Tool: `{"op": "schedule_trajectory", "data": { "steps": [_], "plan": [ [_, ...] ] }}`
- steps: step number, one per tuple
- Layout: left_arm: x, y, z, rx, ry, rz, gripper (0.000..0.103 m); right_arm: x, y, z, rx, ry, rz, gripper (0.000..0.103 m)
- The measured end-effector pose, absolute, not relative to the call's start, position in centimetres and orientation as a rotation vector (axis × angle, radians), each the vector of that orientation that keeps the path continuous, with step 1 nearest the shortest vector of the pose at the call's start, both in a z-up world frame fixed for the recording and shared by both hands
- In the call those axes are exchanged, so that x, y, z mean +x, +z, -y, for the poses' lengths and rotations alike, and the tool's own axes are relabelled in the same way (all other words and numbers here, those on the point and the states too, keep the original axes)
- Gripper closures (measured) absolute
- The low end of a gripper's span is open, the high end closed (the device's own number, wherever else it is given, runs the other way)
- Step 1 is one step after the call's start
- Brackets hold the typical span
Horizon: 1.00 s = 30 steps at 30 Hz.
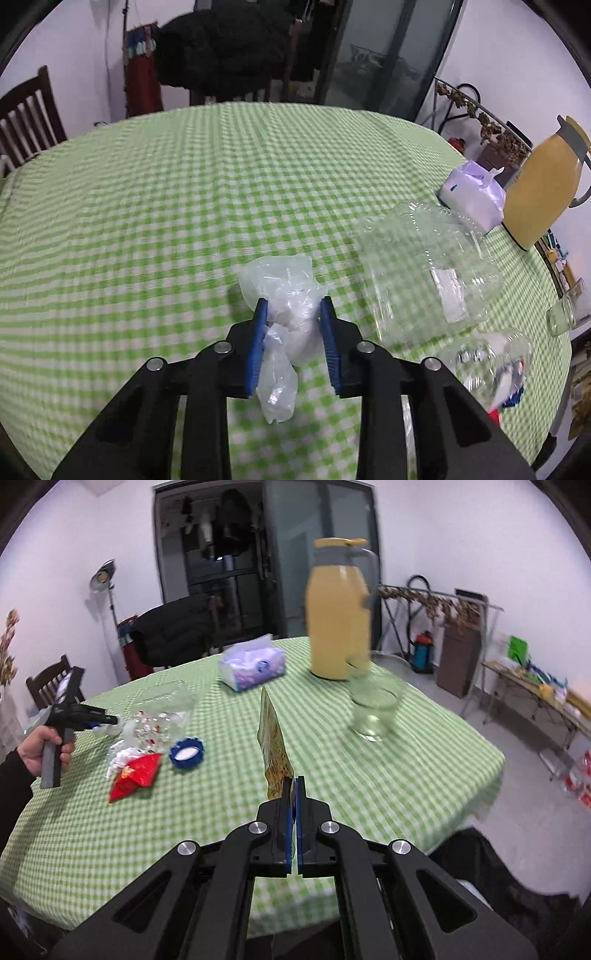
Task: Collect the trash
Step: 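Carry the plastic bag and tan card over the trash bag and open both tools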
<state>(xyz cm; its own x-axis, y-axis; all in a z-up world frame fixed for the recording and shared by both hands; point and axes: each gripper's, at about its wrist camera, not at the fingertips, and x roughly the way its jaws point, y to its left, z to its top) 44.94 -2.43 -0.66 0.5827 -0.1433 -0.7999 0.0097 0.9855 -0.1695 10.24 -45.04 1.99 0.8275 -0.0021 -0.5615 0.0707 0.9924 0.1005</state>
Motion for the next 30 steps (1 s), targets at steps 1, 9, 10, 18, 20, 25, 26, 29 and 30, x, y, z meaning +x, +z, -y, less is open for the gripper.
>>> {"op": "schedule_trajectory", "data": {
  "steps": [1,9,10,18,20,25,26,29,30],
  "plan": [
    [44.1,0.2,2.2,-0.152,-0.081,-0.929,0.078,9.7,1.8,45.6,0.121,-0.052,-0.596,0.102],
    [34.2,7.0,2.7,-0.157,-0.154,-0.760,0.079,2.9,1.6,51.9,0.143,-0.231,-0.577,0.102],
    [32.7,7.6,3.3,-0.158,-0.182,-0.742,0.079,1.7,1.6,52.8,0.144,-0.258,-0.577,0.102],
    [24.4,11.2,11.2,-0.138,-0.417,-0.660,0.079,-6.8,-0.7,59.5,0.168,-0.434,-0.619,0.102],
    [22.9,11.8,13.3,-0.111,-0.464,-0.639,0.079,-8.2,-1.4,60.9,0.189,-0.462,-0.634,0.102],
    [20.6,12.6,18.4,-0.047,-0.567,-0.626,0.079,-10.3,-3.0,63.4,0.227,-0.516,-0.658,0.102],
    [20.1,12.6,19.5,-0.035,-0.592,-0.630,0.079,-10.6,-3.4,63.6,0.229,-0.522,-0.664,0.102],
    [18.9,12.4,22.7,-0.006,-0.655,-0.635,0.079,-11.1,-4.3,63.9,0.242,-0.526,-0.674,0.101],
    [18.7,12.3,23.7,0.007,-0.671,-0.636,0.079,-11.2,-4.5,64.0,0.244,-0.527,-0.677,0.101]
  ]
}}
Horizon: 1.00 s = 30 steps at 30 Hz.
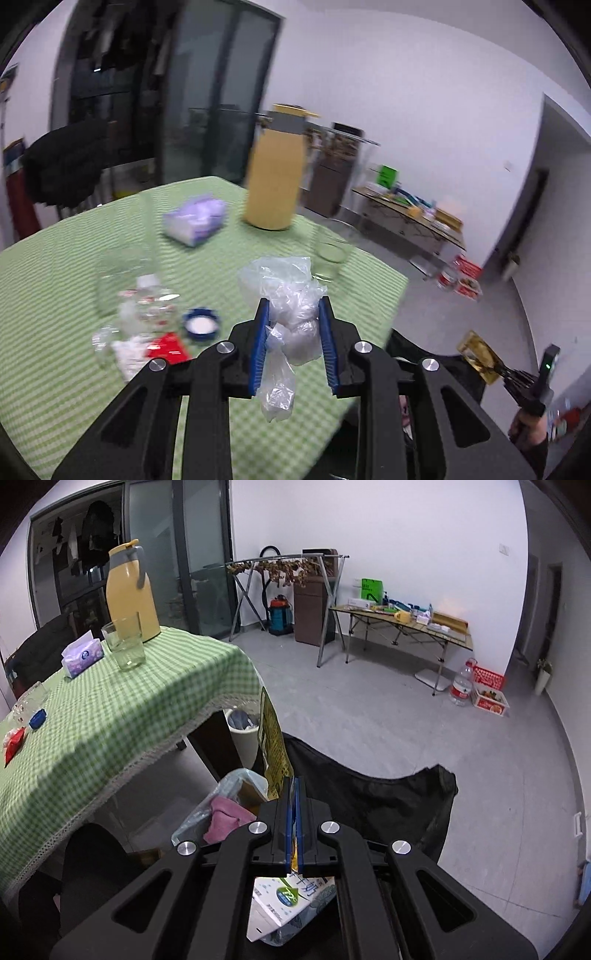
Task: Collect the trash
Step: 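Carry the plastic bag and tan card over the trash bag and open both tools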
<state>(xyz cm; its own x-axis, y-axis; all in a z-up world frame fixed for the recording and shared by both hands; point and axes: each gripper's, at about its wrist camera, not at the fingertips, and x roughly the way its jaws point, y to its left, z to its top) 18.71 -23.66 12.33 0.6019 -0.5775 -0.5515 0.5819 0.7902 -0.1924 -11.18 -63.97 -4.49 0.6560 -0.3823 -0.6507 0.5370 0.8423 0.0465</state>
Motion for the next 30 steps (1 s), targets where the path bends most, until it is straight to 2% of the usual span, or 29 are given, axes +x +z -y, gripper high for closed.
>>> {"op": "schedule_trajectory", "data": {
  "steps": [8,12,17,18,19,21,30],
  "plan": [
    [15.6,9.9,32.9,0.103,-0.848,-0.699,0.079,-10.7,-8.0,64.9,0.267,-0.472,-0.760,0.101],
    [14.2,7.1,37.1,0.150,-0.925,-0.768,0.079,-8.6,-11.3,64.4,0.207,-0.409,-0.860,0.101],
    [12.9,2.4,42.5,0.226,-0.991,-0.877,0.079,-5.0,-14.0,64.7,0.112,-0.359,-0.894,0.100],
    [12.7,1.5,43.5,0.245,-0.996,-0.891,0.079,-4.2,-14.7,65.0,0.094,-0.366,-0.900,0.095],
    [12.5,0.8,44.4,0.261,-0.995,-0.904,0.079,-3.5,-15.6,65.4,0.101,-0.367,-0.933,0.083],
    [12.3,-1.6,46.6,0.299,-0.998,-0.956,0.079,-3.1,-16.5,65.8,0.120,-0.354,-0.974,0.071],
    [11.1,-9.2,53.4,0.408,-1.022,-1.121,0.079,-9.4,-14.5,67.5,0.251,-0.421,-0.878,0.069]
  ]
}}
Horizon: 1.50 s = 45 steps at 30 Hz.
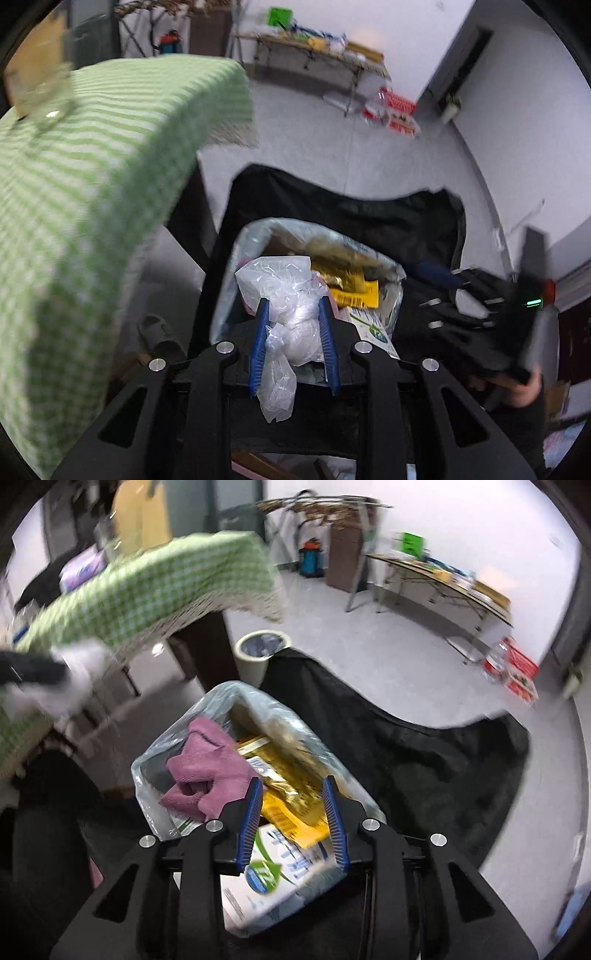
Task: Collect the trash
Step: 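Carry the plastic bag and tan card over the trash bag and open both tools, then move both tools back over the table toward the remaining trash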
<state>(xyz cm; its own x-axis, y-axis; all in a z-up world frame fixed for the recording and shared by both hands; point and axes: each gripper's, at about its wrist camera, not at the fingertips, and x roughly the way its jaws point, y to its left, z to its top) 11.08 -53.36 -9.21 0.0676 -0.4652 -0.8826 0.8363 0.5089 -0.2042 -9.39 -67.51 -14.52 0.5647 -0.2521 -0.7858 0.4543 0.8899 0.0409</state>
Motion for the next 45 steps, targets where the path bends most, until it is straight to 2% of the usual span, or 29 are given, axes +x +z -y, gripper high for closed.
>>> {"op": "schedule_trajectory", "data": {
  "steps": [5,6,8,10,12,15,26,29,34,36,45],
  "plan": [
    [10.3,-11.7,57.4,0.449,-1.029,-1.197,0.074,-12.4,-13.2,69.0,0.351,-0.479,-0.812,0.069],
    [10.6,-12.0,58.0,0.445,-1.012,-1.212,0.066,-12.8,-13.0,69.0,0.357,-0.485,-0.800,0.069],
    [11.1,-12.7,59.6,0.426,-1.001,-1.233,0.063,-13.2,-12.7,69.0,0.366,-0.489,-0.785,0.069],
    [11.7,-13.1,61.1,0.459,-0.951,-1.240,0.053,-13.4,-12.5,68.8,0.367,-0.487,-0.779,0.069],
    [11.9,-12.3,61.4,0.436,-0.940,-1.221,0.042,-13.4,-12.4,68.6,0.365,-0.481,-0.780,0.069],
    [12.4,-10.8,60.9,0.410,-0.952,-1.183,0.033,-13.4,-12.3,68.4,0.362,-0.473,-0.781,0.069],
    [13.5,-7.4,55.5,0.344,-0.954,-1.145,0.032,-12.0,-10.3,67.1,0.332,-0.472,-0.757,0.069],
    [13.7,-5.4,53.2,0.306,-0.962,-1.111,0.032,-11.5,-9.1,66.5,0.313,-0.478,-0.740,0.064],
    [14.0,-1.1,47.8,0.229,-0.970,-1.005,0.023,-10.1,-6.5,64.6,0.276,-0.470,-0.700,0.062],
    [14.2,0.5,44.6,0.196,-0.951,-0.943,0.014,-9.4,-5.6,63.8,0.263,-0.462,-0.687,0.062],
    [17.3,5.1,32.9,0.101,-0.775,-0.772,0.010,-4.5,-0.1,58.1,0.154,-0.385,-0.589,0.051]
  ]
}}
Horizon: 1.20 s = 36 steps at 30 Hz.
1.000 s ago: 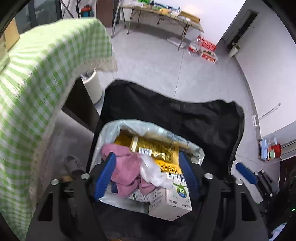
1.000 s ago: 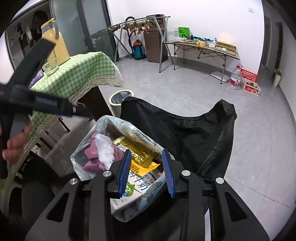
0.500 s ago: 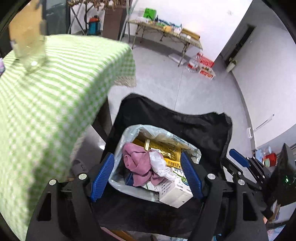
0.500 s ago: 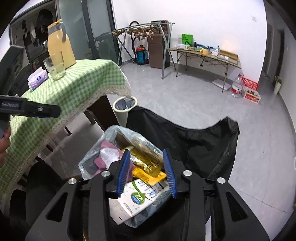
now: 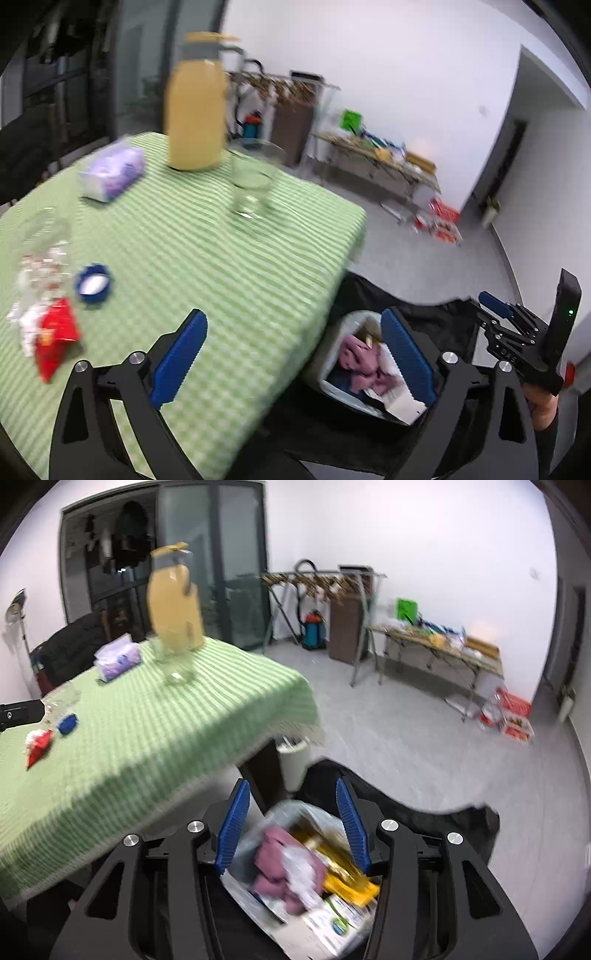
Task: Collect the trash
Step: 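Move both tools back over the table toward the remaining trash, then grasp crumpled white tissue with the right tool while the left tool grasps a clear plastic wrapper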
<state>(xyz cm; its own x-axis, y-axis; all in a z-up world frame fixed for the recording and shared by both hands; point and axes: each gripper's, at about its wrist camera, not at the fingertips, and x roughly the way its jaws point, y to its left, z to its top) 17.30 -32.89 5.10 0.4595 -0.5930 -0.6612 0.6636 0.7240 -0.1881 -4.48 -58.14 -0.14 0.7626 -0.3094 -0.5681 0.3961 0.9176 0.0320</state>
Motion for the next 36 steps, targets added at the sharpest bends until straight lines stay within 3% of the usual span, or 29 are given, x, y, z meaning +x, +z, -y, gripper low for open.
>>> {"op": "schedule_trajectory", "data": {
  "steps": [9,15,21,32,36],
  "plan": [
    [21.0,5.8,21.1,0.017,-0.623,-0.714,0.008,0.6,4.0,50.9,0.030,-0.263,-0.510,0.038],
    [25.3,3.0,12.7,-0.103,-0.456,-0.810,0.008,5.3,3.3,45.9,-0.010,-0.126,-0.534,0.038],
    [30.0,3.7,5.2,-0.188,-0.337,-0.804,0.008,9.6,3.7,39.7,-0.063,0.019,-0.523,0.038],
    [35.1,-2.9,-2.0,-0.393,-0.227,-0.958,0.009,16.4,1.7,26.9,-0.221,0.253,-0.578,0.038],
    [34.5,-2.3,-3.0,-0.376,-0.196,-0.878,0.009,20.0,0.4,23.1,-0.209,0.315,-0.619,0.038]
  ]
}}
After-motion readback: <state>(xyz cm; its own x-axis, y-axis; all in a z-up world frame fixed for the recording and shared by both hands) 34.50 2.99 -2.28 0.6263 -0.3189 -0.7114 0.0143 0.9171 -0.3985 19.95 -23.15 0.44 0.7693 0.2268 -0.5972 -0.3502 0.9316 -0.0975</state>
